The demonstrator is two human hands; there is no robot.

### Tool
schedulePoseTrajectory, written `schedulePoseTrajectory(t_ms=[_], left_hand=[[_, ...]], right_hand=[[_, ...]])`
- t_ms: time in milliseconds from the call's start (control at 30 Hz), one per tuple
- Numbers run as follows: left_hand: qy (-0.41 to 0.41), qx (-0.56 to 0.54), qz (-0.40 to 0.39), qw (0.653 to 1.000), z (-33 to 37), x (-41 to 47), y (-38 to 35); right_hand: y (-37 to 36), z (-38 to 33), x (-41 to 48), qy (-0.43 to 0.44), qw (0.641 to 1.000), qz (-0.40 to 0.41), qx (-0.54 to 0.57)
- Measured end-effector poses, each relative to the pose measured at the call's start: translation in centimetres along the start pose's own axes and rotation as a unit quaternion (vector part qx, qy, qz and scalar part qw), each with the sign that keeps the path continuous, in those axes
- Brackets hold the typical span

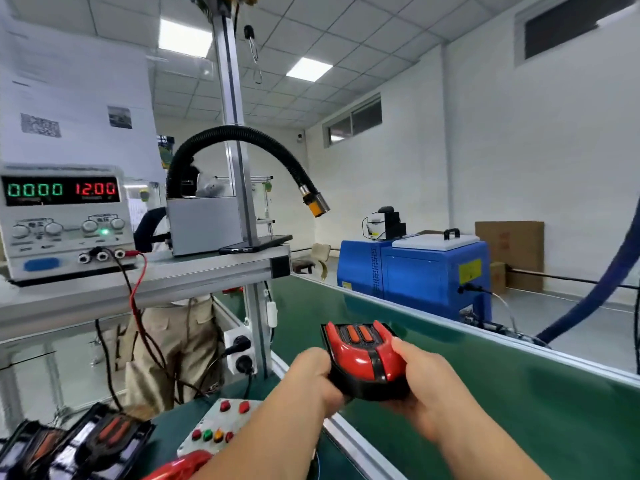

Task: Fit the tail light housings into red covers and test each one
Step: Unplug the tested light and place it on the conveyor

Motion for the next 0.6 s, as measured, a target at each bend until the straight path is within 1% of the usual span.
schedulePoseTrajectory(t_ms=[100,167,233,300,367,467,600], left_hand=[[-0.007,0.003,-0.014,1.000,0.9,0.2,-0.2],[-0.009,0.011,-0.038,0.999,1.1,0.3,-0.1],[-0.062,0.027,-0.036,0.997,1.4,0.5,0.7],[-0.136,0.015,-0.036,0.990,2.0,1.0,1.6],[-0.201,0.015,-0.045,0.978,2.5,1.0,2.1],[-0.249,0.029,-0.057,0.966,2.9,0.8,2.2],[-0.277,0.081,-0.054,0.956,3.4,0.5,2.1]], right_hand=[[-0.8,-0.9,1.7,-0.006,1.000,-0.015,0.006],[-1.3,-1.0,2.8,-0.003,1.000,-0.021,0.016],[-1.9,-0.7,3.7,0.025,0.999,-0.036,0.011],[-2.4,0.0,4.5,0.063,0.997,-0.052,0.010],[-2.8,1.0,5.4,0.074,0.994,-0.068,0.036],[-3.2,2.4,6.5,0.049,0.992,-0.087,0.080],[-3.4,3.6,7.4,0.004,0.989,-0.095,0.118]])
Point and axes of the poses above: each hand's wrist, its own x-axis towards the middle knuckle, its own y-axis out of the back of the hand, z = x × y, the point moved 6 cm from there along x, towards the middle knuckle, and after that the axes turned 9 degrees about z, right-handed, at the moved point
